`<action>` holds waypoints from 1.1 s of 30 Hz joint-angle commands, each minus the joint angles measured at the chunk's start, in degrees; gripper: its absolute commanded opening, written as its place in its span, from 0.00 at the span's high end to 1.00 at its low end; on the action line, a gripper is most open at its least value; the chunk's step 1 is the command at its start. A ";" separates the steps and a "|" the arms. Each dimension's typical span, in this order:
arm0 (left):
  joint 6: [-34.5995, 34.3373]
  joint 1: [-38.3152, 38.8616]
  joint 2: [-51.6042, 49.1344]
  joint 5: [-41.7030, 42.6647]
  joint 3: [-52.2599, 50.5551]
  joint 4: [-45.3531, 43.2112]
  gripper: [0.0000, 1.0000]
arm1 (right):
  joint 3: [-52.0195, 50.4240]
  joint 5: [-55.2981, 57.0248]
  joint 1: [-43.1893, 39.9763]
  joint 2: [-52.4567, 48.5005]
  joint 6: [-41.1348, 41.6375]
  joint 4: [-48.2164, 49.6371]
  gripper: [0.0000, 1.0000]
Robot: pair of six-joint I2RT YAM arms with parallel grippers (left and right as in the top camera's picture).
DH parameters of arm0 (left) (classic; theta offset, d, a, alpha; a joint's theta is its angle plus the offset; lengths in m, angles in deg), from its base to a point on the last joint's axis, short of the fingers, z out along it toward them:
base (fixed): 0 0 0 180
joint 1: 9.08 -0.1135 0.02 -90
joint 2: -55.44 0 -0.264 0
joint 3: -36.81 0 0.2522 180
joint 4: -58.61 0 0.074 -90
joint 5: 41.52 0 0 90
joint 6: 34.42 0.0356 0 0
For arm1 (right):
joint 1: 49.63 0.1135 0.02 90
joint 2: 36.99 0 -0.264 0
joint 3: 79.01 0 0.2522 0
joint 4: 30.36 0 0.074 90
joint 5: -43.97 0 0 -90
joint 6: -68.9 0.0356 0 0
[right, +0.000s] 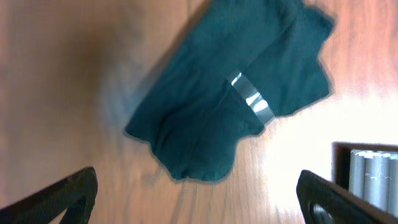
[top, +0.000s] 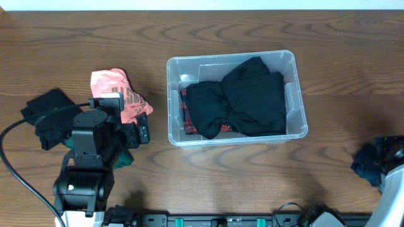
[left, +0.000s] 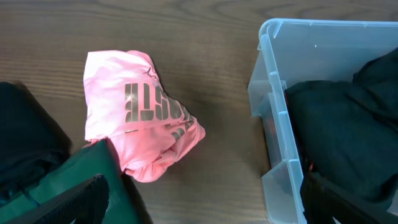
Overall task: Pack container
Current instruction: 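Grasp the dark green garment on the right with the right gripper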
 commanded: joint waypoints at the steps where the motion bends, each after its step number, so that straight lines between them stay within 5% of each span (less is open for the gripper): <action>1: -0.31 -0.31 0.04 0.15 1.31 0.07 0.02 | -4.85 -5.79 -3.19 -3.21 -1.57 6.05 0.01; 9: -0.31 -0.31 0.04 0.17 1.31 0.42 0.02 | -9.38 -6.99 -4.83 -15.91 -3.72 23.74 0.02; 13: -0.31 -0.31 0.04 0.15 1.31 1.22 0.02 | -9.35 -7.02 -4.83 -21.27 -3.67 25.33 0.14; 14: -0.31 -0.31 0.04 0.15 1.31 1.38 0.02 | -9.35 -7.17 -4.83 -22.12 -3.69 25.31 0.28; 16: -0.31 -0.31 0.07 0.17 1.31 1.55 0.02 | -9.35 -7.21 -4.83 -22.53 -3.74 24.98 0.75; 18: -0.31 -0.31 0.04 0.17 1.31 1.55 0.02 | -9.25 -7.41 -4.83 -21.88 -3.82 24.04 0.93; 26: -0.28 -0.31 0.04 0.15 1.31 1.55 0.02 | -3.54 -20.24 -2.82 -10.73 -14.23 19.61 0.99; 33: -0.28 -0.31 0.04 0.15 1.31 1.55 0.02 | 13.77 -27.47 9.05 -0.48 -32.79 4.76 0.99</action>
